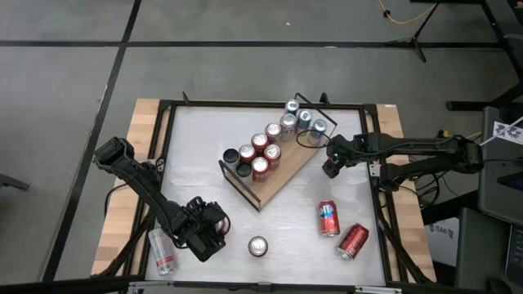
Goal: Place canned beverage on shelf
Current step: Put the orange soda can on the shelf aligned with the other orange soda cans
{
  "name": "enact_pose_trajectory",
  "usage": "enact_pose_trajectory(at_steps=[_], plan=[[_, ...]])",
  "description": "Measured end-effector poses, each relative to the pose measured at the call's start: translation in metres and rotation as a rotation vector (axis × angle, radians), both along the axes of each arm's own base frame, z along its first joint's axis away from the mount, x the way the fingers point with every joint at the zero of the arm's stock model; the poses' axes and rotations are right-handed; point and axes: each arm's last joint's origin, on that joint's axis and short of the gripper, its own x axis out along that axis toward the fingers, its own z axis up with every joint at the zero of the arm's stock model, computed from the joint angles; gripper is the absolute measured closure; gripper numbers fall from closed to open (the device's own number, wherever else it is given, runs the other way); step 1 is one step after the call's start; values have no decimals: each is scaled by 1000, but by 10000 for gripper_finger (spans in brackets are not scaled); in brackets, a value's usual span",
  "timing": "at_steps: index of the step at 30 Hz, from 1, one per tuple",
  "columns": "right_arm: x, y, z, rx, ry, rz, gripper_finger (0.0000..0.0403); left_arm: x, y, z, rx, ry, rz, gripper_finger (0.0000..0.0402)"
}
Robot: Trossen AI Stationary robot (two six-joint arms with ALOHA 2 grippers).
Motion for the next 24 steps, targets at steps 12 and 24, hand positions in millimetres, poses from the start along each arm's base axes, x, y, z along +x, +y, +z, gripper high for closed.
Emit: enact_pose_trajectory(at_steps=[12, 24], plan=[[0, 0, 0, 0, 0, 0, 13, 1, 2, 0, 13, -6, 2, 131], [0, 0, 0, 0, 0, 0, 13, 7, 8, 1, 37, -8, -6, 130]])
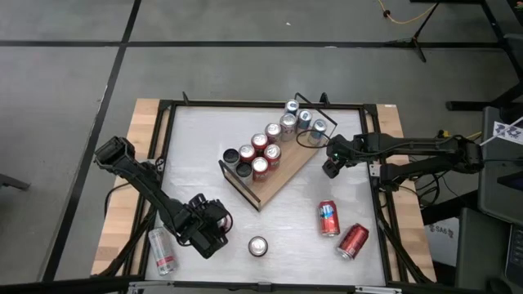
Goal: Place canned beverage on shelf
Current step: Put the orange soda can on the shelf aligned with the other orange soda cans
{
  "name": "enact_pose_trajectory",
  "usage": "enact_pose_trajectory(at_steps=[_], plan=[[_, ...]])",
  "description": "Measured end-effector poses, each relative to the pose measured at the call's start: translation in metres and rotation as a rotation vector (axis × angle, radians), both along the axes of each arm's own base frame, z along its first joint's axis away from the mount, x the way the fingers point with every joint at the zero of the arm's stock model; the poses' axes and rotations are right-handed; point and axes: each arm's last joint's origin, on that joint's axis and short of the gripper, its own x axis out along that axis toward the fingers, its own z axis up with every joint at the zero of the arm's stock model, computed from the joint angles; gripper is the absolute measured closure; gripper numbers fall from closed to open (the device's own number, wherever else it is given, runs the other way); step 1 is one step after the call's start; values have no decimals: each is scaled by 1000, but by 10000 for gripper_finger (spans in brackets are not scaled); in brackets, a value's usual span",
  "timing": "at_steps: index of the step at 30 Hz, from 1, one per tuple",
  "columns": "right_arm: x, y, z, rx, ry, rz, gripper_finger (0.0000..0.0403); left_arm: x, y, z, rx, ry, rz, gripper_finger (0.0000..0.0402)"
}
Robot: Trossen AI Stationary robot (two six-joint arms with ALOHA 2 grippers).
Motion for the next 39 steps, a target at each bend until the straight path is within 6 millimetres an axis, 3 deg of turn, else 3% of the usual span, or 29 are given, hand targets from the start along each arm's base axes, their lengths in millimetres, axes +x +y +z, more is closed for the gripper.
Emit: enact_pose_trajectory(at_steps=[12, 24, 39], plan=[[0, 0, 0, 0, 0, 0, 13, 17, 4, 23, -12, -5, -127, 130], [0, 0, 0, 0, 0, 0, 13, 39, 11, 64, -104, -39, -305, 130], [0, 0, 0, 0, 0, 0, 13, 61, 33, 115, -153, -168, -367, 130]])
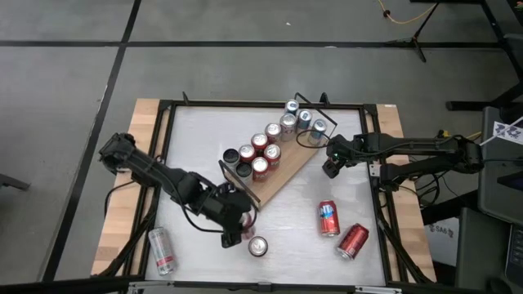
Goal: Place canned beverage on shelf
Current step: Put the orange soda can on the shelf aligned with the other orange soda cans
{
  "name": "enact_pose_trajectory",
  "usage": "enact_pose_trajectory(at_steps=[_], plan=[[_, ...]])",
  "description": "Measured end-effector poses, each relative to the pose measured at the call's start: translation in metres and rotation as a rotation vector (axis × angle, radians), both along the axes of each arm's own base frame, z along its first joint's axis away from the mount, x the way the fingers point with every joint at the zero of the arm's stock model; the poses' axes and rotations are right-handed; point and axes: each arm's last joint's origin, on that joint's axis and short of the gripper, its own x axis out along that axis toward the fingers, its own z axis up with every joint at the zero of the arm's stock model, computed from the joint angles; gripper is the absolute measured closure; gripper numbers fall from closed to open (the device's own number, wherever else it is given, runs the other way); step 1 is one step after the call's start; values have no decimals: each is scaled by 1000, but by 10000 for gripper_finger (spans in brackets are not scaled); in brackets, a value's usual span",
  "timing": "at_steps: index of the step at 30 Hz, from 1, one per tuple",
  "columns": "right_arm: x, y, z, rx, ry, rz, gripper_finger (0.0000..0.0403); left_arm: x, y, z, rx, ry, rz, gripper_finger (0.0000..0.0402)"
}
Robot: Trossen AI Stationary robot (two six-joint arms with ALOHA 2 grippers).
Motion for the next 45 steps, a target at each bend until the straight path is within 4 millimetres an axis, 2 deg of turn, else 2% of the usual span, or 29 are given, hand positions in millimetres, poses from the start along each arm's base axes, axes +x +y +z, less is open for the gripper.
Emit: enact_pose_trajectory(at_steps=[6, 14, 26, 37, 41, 45], plan=[[0, 0, 0, 0, 0, 0, 13, 5, 7, 17, -15, -57, 5, 130], [0, 0, 0, 0, 0, 0, 13, 18, 19, 30, -26, -173, -43, 130], [0, 0, 0, 0, 0, 0, 13, 45, 63, 44, 70, -376, -193, 127], [2, 0, 1, -3, -21, 0, 13, 56, 115, 46, 301, -419, -348, 127], [4, -1, 1, -8, -47, 0, 13, 58, 128, 45, 351, -425, -412, 127], [5, -1, 2, -10, -58, 0, 13, 67, 136, 34, 374, -407, -482, 127]])
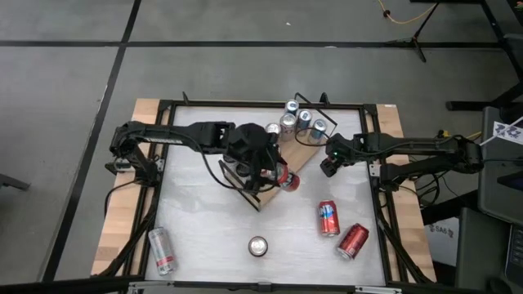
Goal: Place canned beverage on shelf
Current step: Put the orange soda can on the shelf aligned with the other orange soda cans
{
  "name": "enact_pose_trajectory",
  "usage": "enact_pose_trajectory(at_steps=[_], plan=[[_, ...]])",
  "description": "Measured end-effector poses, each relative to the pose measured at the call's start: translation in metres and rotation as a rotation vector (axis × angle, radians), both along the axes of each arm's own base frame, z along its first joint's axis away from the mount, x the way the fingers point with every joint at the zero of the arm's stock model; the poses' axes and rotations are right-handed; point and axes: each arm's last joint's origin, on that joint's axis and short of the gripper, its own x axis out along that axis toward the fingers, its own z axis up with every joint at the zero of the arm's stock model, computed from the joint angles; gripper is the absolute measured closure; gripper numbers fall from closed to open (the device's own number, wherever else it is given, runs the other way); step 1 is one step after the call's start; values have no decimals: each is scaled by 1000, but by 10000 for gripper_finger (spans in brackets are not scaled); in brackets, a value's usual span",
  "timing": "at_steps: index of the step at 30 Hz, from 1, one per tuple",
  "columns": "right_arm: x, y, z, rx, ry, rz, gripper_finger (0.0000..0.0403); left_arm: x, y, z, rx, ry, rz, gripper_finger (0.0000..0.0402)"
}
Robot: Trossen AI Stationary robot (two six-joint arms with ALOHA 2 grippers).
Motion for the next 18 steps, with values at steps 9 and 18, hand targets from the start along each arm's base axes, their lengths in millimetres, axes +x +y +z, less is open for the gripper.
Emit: enact_pose_trajectory(at_steps=[9, 18], plan=[[0, 0, 0, 0, 1, 0, 13, 30, 3, -44, 117, 81, -124, 127], [0, 0, 0, 0, 0, 0, 13, 37, 5, -71, 186, 208, -128, 127]])
